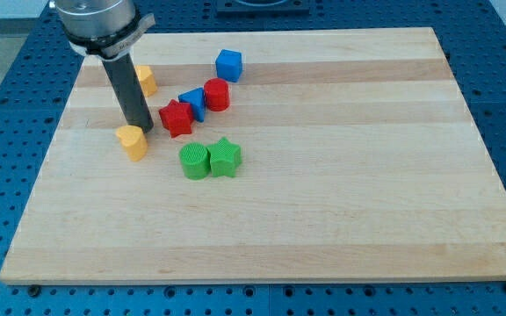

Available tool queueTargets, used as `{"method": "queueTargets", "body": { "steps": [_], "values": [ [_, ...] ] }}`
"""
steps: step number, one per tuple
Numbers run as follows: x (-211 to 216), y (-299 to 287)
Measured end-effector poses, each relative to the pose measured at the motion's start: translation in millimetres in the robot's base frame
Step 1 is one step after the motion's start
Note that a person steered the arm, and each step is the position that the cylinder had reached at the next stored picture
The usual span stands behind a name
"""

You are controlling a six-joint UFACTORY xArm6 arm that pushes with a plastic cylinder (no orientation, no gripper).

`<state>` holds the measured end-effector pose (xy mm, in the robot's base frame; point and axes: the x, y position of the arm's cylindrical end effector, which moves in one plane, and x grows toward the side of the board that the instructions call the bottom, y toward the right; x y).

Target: Nudge the yellow heart a bit down

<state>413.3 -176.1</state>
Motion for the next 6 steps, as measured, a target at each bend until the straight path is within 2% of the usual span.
{"method": "queueTargets", "body": {
  "steps": [2,4,5,6],
  "values": [
    [10,-10],
    [11,-86],
    [14,-80],
    [18,-48]
  ]
}}
